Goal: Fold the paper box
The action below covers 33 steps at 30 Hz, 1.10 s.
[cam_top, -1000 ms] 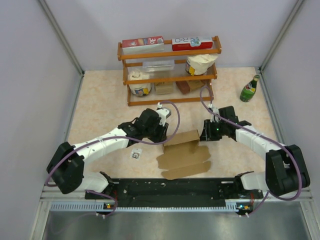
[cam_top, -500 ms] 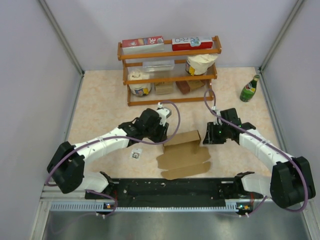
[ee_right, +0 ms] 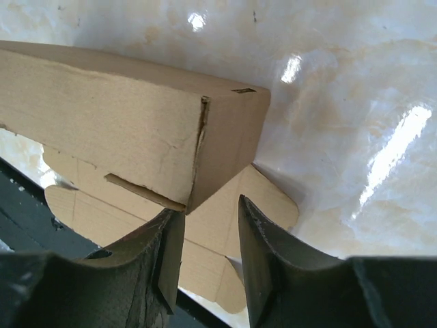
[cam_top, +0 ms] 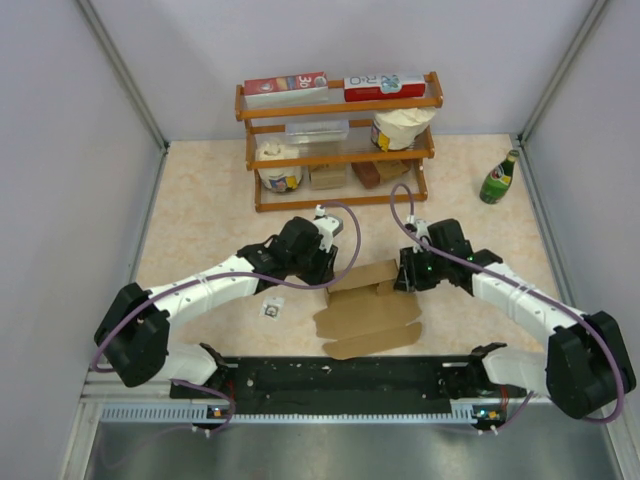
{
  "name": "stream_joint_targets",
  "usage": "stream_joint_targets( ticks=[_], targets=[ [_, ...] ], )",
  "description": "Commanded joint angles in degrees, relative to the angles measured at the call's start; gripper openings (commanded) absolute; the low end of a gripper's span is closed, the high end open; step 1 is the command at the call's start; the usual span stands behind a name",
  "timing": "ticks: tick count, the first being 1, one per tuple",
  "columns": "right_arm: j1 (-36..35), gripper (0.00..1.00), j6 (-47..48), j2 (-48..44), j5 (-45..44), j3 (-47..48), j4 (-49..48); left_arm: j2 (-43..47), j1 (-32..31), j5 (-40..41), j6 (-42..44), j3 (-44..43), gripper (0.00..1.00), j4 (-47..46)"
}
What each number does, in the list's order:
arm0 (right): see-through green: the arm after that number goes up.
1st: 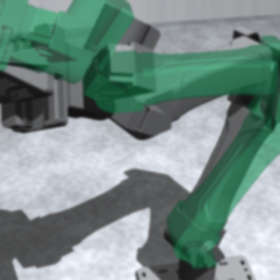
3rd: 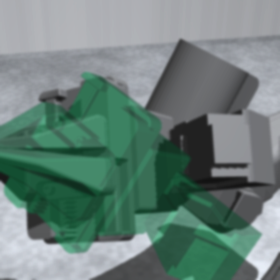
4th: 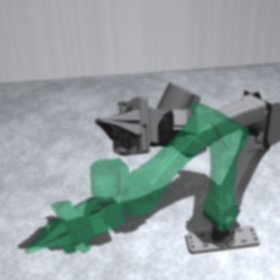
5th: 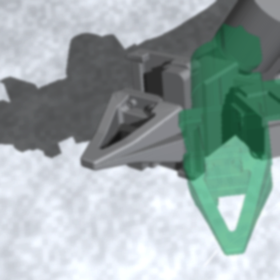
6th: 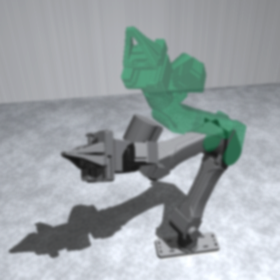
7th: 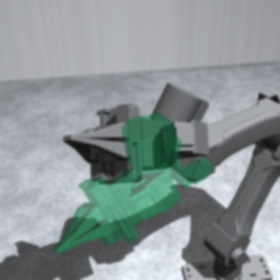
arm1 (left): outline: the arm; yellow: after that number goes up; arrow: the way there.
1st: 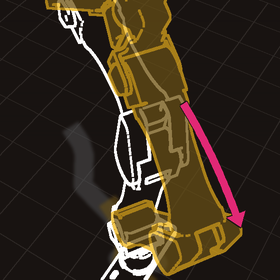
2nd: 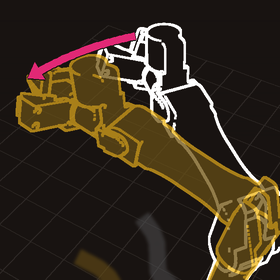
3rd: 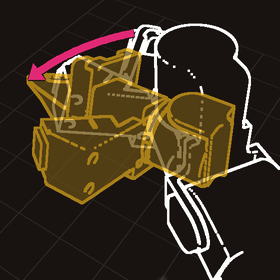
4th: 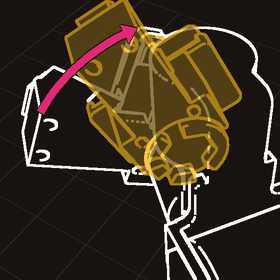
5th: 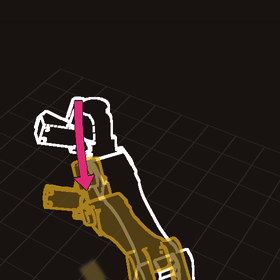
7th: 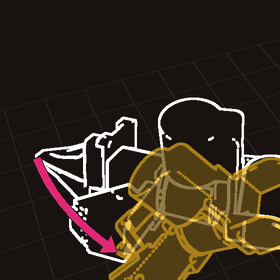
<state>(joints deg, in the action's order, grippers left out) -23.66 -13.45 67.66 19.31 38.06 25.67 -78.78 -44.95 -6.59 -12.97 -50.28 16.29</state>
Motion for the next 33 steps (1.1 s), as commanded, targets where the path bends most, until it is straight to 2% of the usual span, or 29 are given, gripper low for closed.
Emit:
stream_joint_targets(
  ticks=[1,21,27,33],
  targets=[
    [-1.2,0.38,1.1,-2.4,0.6,-2.8,-8.9,-0.8,-0.2,-0.1,0.1,-1.1,0.37,-0.3],
    [-1.3,0.4,-0.9,-1.0,1.0,-8.6,-25.2,-1.0,-0.1,-0.1,0.9,-3.1,0.41,1.4],
    [-1.3,0.52,-0.3,0.4,0.0,-10.4,-31.6,-1.6,0.1,0.0,1.2,-3.7,0.42,2.2],
    [-1.4,0.56,-0.1,2.7,-1.2,-10.8,-36.3,-1.9,0.4,0.1,1.1,-3.9,0.42,2.6]
  ],
)
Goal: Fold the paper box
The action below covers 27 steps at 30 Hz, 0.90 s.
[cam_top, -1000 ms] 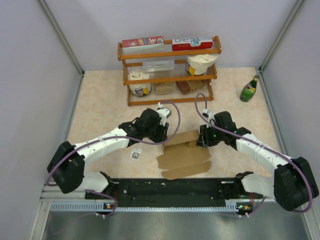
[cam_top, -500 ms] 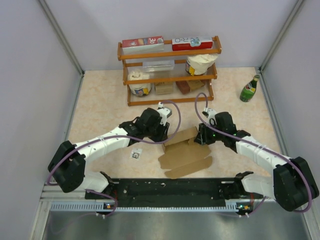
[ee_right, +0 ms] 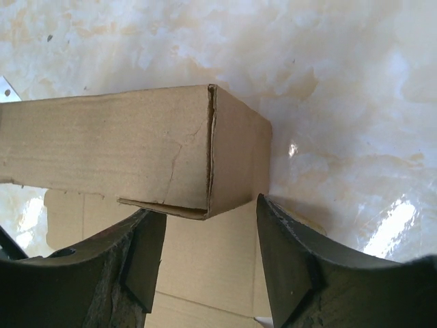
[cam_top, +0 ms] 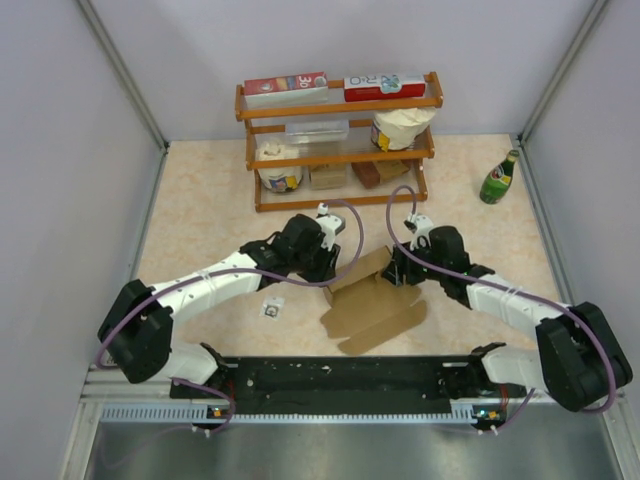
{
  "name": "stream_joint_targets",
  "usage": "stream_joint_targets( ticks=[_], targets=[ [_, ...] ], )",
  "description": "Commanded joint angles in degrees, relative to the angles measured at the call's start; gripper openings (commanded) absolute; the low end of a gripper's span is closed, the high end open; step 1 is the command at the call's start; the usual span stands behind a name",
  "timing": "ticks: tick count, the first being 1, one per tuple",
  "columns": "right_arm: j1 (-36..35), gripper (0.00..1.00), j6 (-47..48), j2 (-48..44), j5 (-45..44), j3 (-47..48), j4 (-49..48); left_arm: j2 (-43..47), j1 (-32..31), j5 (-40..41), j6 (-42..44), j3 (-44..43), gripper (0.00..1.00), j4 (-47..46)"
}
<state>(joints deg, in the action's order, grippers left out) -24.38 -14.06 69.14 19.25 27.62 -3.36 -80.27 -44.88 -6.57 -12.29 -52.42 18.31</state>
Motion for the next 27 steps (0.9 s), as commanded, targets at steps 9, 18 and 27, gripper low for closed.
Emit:
stream_joint_targets(
  ticks=[9,18,27],
  targets=[
    [-0.6,0.56,1.2,2.3,0.1,-1.4,-10.3,1.7,0.5,2.6,0.3,-1.6,0.42,1.1],
    [-0.6,0.56,0.4,-0.1,-0.8,-3.0,-9.6,13.5,-1.9,8.8,0.4,-2.8,0.45,1.6],
    [-0.6,0.56,-1.0,-1.0,-1.3,-2.9,-9.7,16.1,-19.5,13.9,-5.4,6.1,0.38,-7.2]
  ],
)
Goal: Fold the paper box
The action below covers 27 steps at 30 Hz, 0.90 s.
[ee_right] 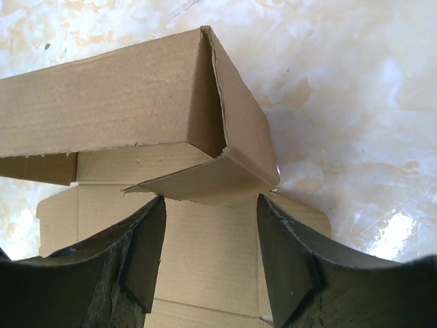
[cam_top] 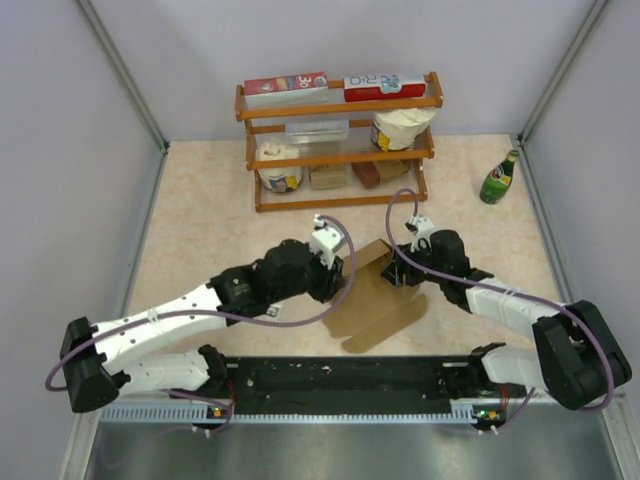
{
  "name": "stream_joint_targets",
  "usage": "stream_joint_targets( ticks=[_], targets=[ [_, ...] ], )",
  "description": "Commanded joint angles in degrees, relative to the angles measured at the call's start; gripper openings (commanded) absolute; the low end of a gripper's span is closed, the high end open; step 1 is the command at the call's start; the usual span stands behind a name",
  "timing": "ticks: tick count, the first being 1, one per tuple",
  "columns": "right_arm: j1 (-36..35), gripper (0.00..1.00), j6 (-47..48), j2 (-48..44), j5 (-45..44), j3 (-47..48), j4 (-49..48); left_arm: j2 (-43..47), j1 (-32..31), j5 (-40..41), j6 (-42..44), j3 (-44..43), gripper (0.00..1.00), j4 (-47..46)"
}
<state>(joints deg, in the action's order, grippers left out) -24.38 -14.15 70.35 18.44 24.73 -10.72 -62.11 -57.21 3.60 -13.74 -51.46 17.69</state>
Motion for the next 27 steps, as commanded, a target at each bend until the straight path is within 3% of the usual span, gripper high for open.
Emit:
stream_joint_targets(
  ticks=[1,6,9,15,23,25,27],
  targets=[
    [-0.6,0.56,-1.1,-2.4,-0.7,0.0,-2.2,-3.4,-9.7,4.9,-4.7,6.5,0.37,-8.6],
    [-0.6,0.56,-1.8,-3.3,-1.6,0.2,-1.5,-11.8,-16.9,12.8,-8.7,10.1,0.33,-17.1],
    [-0.6,0.56,-2.4,-3.7,-1.5,0.2,-1.3,-17.2,-17.5,14.1,-9.5,10.2,0.33,-21.5],
    [-0.7,0.56,-2.6,-4.2,-2.4,-0.3,-0.8,-25.5,-17.9,16.2,-9.2,7.0,0.32,-20.7],
    [-0.6,0.56,-2.6,-5.3,-2.1,-0.4,0.2,-16.8,-18.4,20.1,-4.7,0.4,0.42,-11.6],
    [-0.6,0.56,-2.9,-5.6,-2.0,-0.6,0.2,-13.0,-18.0,21.3,-0.1,-2.0,0.48,-10.9],
    [-0.6,0.56,-3.1,-5.8,-1.9,-1.1,0.1,-9.5,-15.0,17.2,5.5,-3.9,0.6,-10.6]
  ],
)
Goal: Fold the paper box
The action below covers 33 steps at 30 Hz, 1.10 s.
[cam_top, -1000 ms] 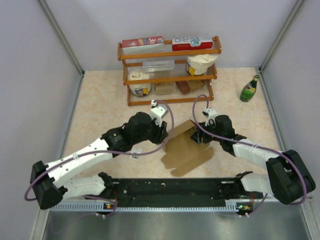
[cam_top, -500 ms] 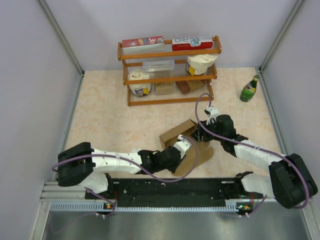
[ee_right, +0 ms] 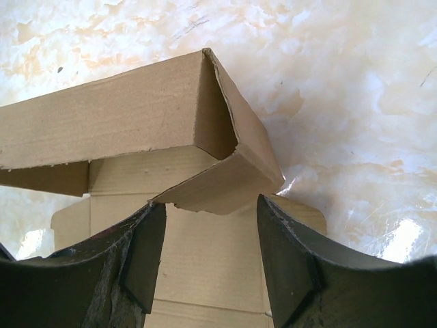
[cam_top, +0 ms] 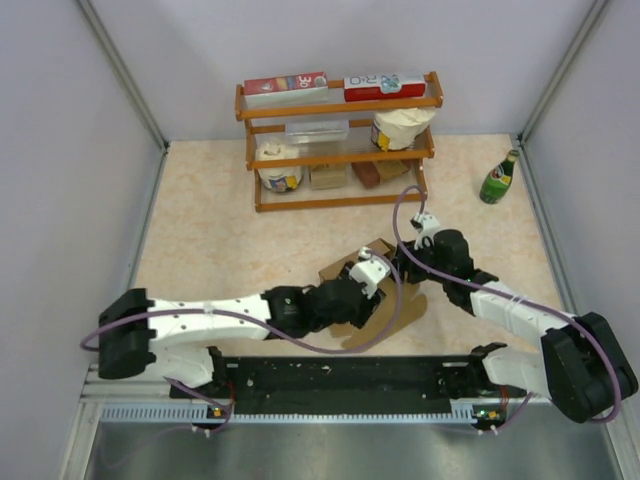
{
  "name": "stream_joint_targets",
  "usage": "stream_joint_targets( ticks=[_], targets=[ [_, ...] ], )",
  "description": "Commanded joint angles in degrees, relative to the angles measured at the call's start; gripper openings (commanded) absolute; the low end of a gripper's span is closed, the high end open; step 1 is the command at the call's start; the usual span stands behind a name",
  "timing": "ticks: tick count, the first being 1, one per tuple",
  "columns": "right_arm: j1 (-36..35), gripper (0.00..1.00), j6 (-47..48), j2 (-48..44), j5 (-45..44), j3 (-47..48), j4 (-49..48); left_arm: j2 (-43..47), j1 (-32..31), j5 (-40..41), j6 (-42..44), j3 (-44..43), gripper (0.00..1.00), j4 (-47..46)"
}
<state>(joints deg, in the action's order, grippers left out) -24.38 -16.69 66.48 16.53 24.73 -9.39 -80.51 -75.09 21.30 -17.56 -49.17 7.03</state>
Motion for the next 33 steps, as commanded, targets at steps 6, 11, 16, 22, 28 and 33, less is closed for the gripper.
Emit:
stream_joint_targets(
  ticks=[6,11,16,22,28,33],
  targets=[
    [-0.5,0.56,-1.6,-3.0,0.7,-1.5,-1.3,9.3,22.1,-30.5,19.4,-13.4,0.84,11.0],
    [-0.5,0.58,-1.9,-3.3,1.2,-1.3,-1.5,2.1,27.4,-30.9,27.4,-19.3,0.92,18.5],
    [-0.5,0.59,-2.1,-3.5,1.4,-1.2,-1.5,0.3,34.0,-41.5,30.9,-17.2,0.99,16.4],
    [-0.6,0.59,-2.1,-3.5,1.4,-1.7,-1.7,-0.3,39.9,-49.1,33.5,-14.5,0.99,13.0],
    [-0.5,0.6,-2.1,-3.5,1.3,-1.8,-1.6,-3.9,40.2,-57.6,35.7,-16.0,0.99,15.8],
    [-0.5,0.6,-2.5,-4.4,0.9,-1.6,-0.6,-4.7,40.1,-58.6,35.5,-13.9,0.99,14.9]
  ],
)
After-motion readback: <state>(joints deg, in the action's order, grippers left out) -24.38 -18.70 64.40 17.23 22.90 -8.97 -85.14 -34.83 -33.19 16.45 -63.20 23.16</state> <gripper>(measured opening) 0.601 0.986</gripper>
